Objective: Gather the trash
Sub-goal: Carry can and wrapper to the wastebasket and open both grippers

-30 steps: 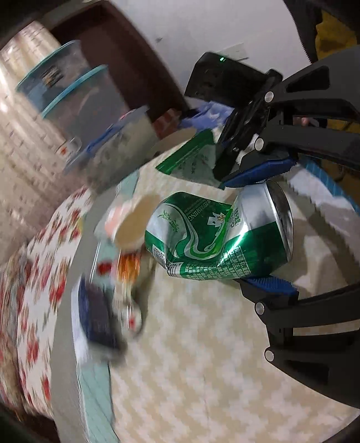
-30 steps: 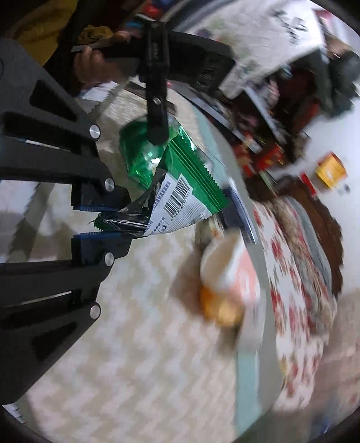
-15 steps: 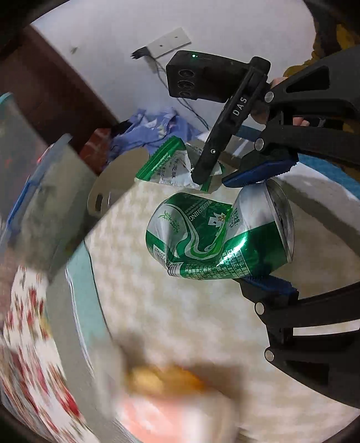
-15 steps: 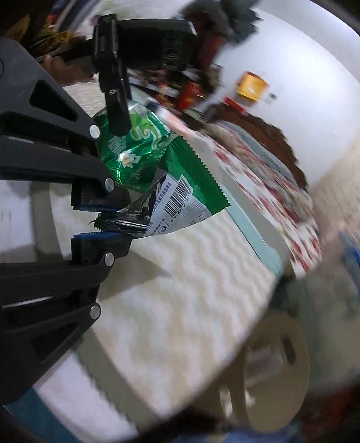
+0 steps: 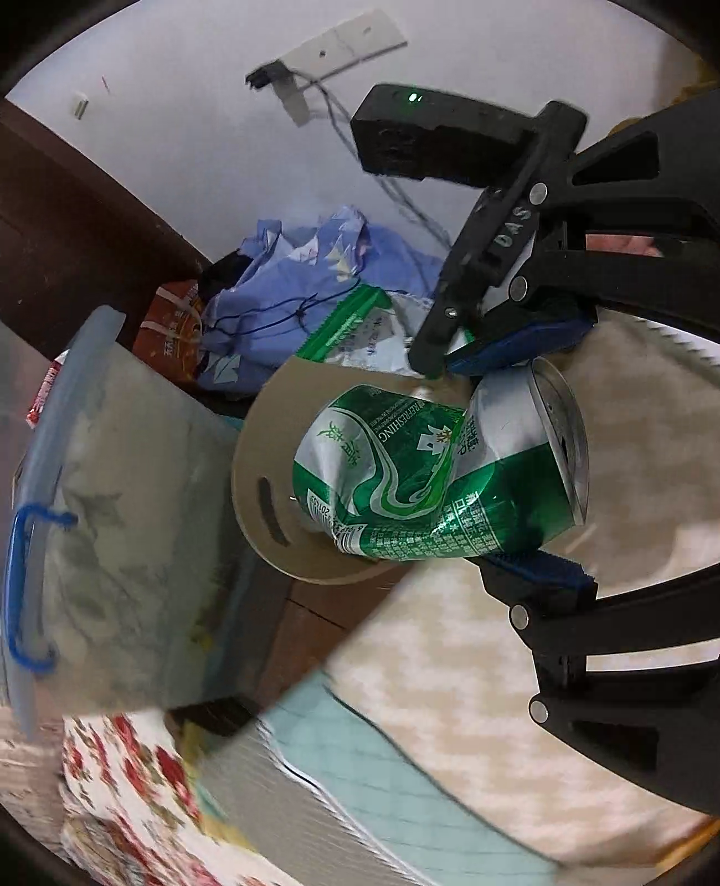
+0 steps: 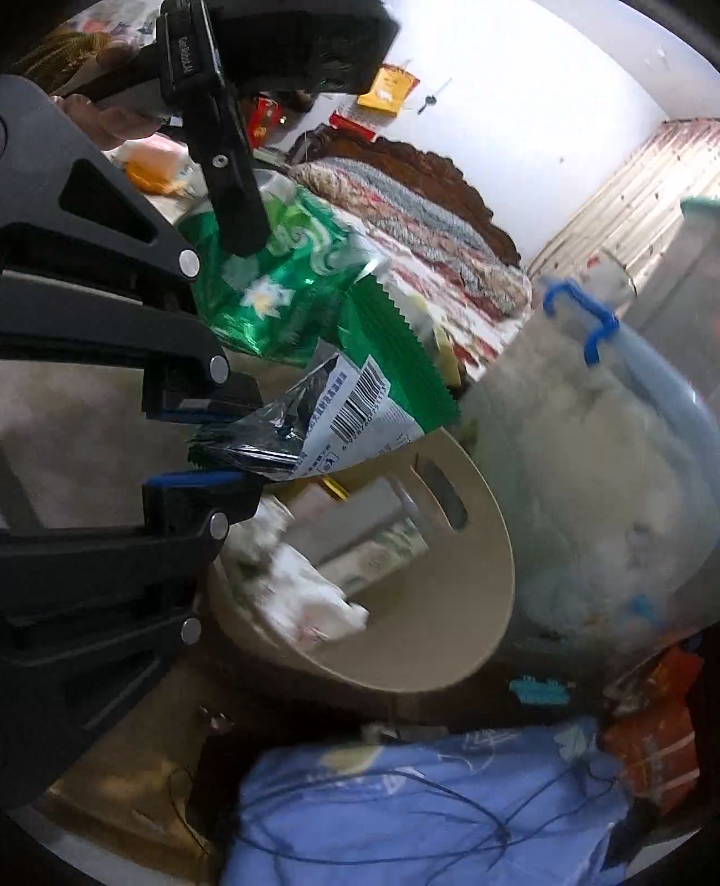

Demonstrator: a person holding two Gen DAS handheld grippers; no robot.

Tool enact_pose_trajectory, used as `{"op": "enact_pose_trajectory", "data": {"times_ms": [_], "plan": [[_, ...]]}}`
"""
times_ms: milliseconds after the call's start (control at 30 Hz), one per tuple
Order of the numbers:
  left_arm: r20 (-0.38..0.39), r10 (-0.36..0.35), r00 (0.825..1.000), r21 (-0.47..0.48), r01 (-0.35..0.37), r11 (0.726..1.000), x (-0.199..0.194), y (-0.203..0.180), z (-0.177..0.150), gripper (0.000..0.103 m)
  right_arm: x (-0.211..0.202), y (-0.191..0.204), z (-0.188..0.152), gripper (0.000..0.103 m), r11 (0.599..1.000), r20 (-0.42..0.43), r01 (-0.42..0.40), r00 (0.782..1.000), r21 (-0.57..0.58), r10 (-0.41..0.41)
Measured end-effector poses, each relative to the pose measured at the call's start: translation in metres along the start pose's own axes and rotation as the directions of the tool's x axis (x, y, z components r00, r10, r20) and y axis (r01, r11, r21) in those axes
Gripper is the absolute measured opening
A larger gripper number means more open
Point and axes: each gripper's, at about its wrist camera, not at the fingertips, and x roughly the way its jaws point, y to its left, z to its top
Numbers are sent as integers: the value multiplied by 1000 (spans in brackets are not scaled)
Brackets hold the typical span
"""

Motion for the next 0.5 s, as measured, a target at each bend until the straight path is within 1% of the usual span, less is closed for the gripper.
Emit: {"op": "enact_pose_trajectory", "data": {"times_ms": [33, 67, 100, 133, 167, 200, 300, 400, 500], "plan": [[1, 9, 1000, 0, -9, 1000, 7, -1, 6, 56, 2, -6, 4, 30, 1000, -2, 11, 1000, 9, -11], [0, 25, 1000, -7, -25, 1000, 17, -1, 13, 63, 5, -9, 7, 60, 1000, -2, 19, 1000, 19, -19], [-6, 42, 999, -22, -42, 999, 26, 0, 18, 67, 7, -14, 12, 76, 999, 3, 27, 1000, 27, -27], [-7, 53, 999, -33, -53, 998, 31, 1, 21, 71, 7, -18, 14, 84, 999, 25, 35, 999, 32, -36], [-7, 55, 998, -50, -55, 997, 36, 4, 24, 71, 4, -19, 15, 83, 998, 55, 49, 997, 30, -51], [-6, 54, 999, -63, -54, 997, 37, 5, 25, 71, 2, -18, 16, 82, 998, 62, 55, 996, 17, -56], [21, 35, 999, -87, -33, 996, 26, 11, 20, 71, -8, -13, 15, 81, 999, 108, 54, 993, 4, -55], [63, 37, 997, -81, -32, 996, -1, 14, 7, 71, -15, -5, 11, 81, 999, 127, 47, 991, -7, -46], [112, 45, 993, -84, -36, 996, -37, 20, -17, 71, -22, 12, 3, 80, 999, 127, 21, 992, -31, -17]]}}
